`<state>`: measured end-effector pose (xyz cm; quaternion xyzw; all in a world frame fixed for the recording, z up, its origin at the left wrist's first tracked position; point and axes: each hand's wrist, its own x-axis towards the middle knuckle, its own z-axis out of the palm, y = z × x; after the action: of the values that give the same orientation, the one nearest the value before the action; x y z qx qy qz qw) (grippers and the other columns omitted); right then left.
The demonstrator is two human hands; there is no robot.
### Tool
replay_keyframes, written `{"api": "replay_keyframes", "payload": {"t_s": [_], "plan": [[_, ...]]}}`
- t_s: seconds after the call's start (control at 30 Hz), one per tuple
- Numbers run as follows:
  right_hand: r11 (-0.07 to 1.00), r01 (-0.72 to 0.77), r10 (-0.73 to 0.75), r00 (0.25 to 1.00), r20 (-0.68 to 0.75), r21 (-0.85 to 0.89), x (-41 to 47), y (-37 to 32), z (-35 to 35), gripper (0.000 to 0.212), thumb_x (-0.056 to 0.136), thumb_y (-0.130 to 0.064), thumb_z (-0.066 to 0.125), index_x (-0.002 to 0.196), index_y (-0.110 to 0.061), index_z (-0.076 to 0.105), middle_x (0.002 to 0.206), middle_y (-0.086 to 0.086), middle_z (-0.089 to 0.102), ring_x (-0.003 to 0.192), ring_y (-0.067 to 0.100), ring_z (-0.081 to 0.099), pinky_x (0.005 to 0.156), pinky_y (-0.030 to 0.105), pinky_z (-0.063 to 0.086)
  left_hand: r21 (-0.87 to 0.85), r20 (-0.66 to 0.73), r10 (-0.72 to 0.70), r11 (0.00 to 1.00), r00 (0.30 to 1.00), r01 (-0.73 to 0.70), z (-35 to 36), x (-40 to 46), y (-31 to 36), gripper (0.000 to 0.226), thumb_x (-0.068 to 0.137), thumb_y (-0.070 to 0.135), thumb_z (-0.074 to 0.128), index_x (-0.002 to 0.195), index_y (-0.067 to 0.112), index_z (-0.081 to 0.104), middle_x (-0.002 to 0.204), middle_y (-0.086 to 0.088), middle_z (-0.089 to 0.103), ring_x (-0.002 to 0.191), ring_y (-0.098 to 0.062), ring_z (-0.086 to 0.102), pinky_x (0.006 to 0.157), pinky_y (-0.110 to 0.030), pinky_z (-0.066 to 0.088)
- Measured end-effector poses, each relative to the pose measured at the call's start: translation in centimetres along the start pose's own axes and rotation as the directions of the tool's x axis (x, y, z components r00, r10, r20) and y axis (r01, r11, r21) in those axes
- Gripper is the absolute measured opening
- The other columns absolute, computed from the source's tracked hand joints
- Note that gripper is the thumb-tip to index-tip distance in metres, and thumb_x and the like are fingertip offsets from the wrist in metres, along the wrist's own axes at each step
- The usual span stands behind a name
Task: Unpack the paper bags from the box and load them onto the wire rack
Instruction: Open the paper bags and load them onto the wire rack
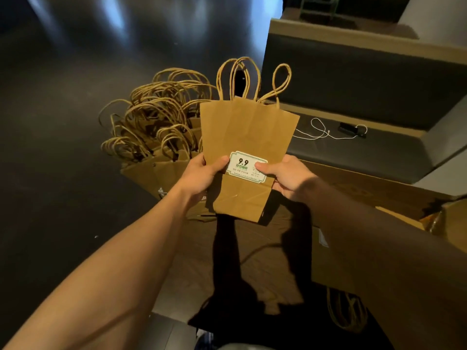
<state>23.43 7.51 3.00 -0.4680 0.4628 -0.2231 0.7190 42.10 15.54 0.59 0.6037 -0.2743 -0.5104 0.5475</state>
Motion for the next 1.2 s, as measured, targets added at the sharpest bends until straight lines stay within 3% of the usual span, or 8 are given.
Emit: {"api": "replay_keyframes", "payload": {"t_s": [0.13, 0.3, 0.4, 0.47, 0.7, 0.83, 0.93, 1.2], "plan": [[0.999, 0.04, -0.041, 0.999, -0.009, -0.034, 0.7, -0.3, 2.0, 0.03, 0.087, 0.006, 0.064, 0.116, -0.002, 0.061, 0.111, 0.015, 0.071, 0.102, 0.03, 0.069, 0.095, 0.05, 0.052, 0.227, 0.042, 0.012, 0.974, 0.999, -0.021, -1.6, -0.5, -0.1, 0.019, 0.098, 0.029, 0.062, 0.117, 0.025, 0.062, 0.118, 0.002, 0.07, 0.109, -0.018, 0.067, 0.101, -0.042, 0.051], [0.982, 0.125, -0.141, 0.984, -0.109, -0.142, 2.2, -1.2, 4.6, 0.033, 0.085, -0.002, 0.07, 0.117, -0.001, 0.059, 0.107, 0.013, 0.072, 0.096, 0.027, 0.071, 0.091, 0.05, 0.055, 0.457, -0.086, 0.021, 0.889, 0.996, 0.021, -6.2, -1.8, -1.1, 0.025, 0.097, 0.037, 0.059, 0.095, 0.017, 0.073, 0.094, 0.0, 0.072, 0.094, -0.019, 0.066, 0.088, -0.037, 0.052], [0.965, 0.15, -0.187, 0.968, -0.165, -0.215, 2.9, -1.4, 5.5, 0.035, 0.084, -0.013, 0.073, 0.115, -0.007, 0.058, 0.102, 0.008, 0.073, 0.091, 0.022, 0.072, 0.086, 0.047, 0.058, 0.813, -0.081, -0.058, 0.574, 0.995, 0.099, -7.9, -2.3, -2.0, 0.025, 0.1, 0.035, 0.055, 0.099, 0.016, 0.071, 0.095, -0.003, 0.069, 0.088, -0.018, 0.062, 0.076, -0.029, 0.045], [0.961, 0.16, -0.201, 0.964, -0.174, -0.225, 3.0, -1.4, 6.1, 0.036, 0.085, -0.018, 0.072, 0.116, -0.009, 0.056, 0.101, 0.006, 0.073, 0.09, 0.02, 0.072, 0.085, 0.044, 0.058, 0.909, -0.05, -0.11, 0.407, 0.993, 0.091, -8.1, -2.1, -2.9, 0.034, 0.102, 0.037, 0.049, 0.112, 0.013, 0.07, 0.109, -0.009, 0.069, 0.098, -0.025, 0.062, 0.082, -0.032, 0.047], [0.947, 0.22, -0.259, 0.954, -0.153, -0.235, 2.4, -2.5, 7.0, 0.016, 0.093, -0.013, 0.063, 0.108, -0.006, 0.061, 0.097, 0.006, 0.073, 0.082, 0.014, 0.074, 0.073, 0.03, 0.061, 0.985, 0.038, -0.373, 0.169, 0.927, 0.027, -6.7, -1.2, -5.7, 0.04, 0.106, 0.031, 0.036, 0.132, 0.009, 0.058, 0.139, -0.017, 0.055, 0.127, -0.033, 0.052, 0.106, -0.039, 0.04], [0.952, 0.203, -0.234, 0.966, -0.115, -0.23, 2.7, -1.8, 6.9, 0.026, 0.092, -0.011, 0.064, 0.113, 0.003, 0.062, 0.105, 0.015, 0.072, 0.093, 0.025, 0.072, 0.084, 0.041, 0.059, 0.981, 0.009, -0.425, 0.178, 0.905, 0.074, -7.3, 0.6, -7.1, 0.062, 0.1, 0.056, 0.03, 0.144, 0.016, 0.048, 0.154, -0.012, 0.041, 0.14, -0.034, 0.039, 0.117, -0.046, 0.03], [0.967, 0.157, -0.172, 0.983, -0.062, -0.203, 2.9, -0.4, 6.6, 0.03, 0.089, -0.005, 0.065, 0.118, 0.002, 0.06, 0.109, 0.014, 0.071, 0.099, 0.027, 0.07, 0.09, 0.041, 0.056, 0.991, -0.048, -0.476, 0.086, 0.878, 0.101, -7.0, 1.5, -7.8, 0.096, 0.085, 0.081, 0.016, 0.158, 0.02, 0.019, 0.166, -0.01, 0.008, 0.152, -0.034, 0.011, 0.123, -0.052, 0.012], [0.984, 0.073, -0.082, 0.995, -0.05, -0.162, 3.2, 2.4, 3.5, 0.047, 0.074, -0.003, 0.068, 0.119, 0.004, 0.06, 0.112, 0.02, 0.069, 0.102, 0.033, 0.067, 0.088, 0.042, 0.054, 0.998, 0.023, -0.539, 0.062, 0.842, 0.013, -6.8, 1.3, -7.7, 0.088, 0.088, 0.082, 0.013, 0.159, 0.03, 0.009, 0.166, -0.007, -0.012, 0.152, -0.025, -0.016, 0.123, -0.054, 0.0]]}}
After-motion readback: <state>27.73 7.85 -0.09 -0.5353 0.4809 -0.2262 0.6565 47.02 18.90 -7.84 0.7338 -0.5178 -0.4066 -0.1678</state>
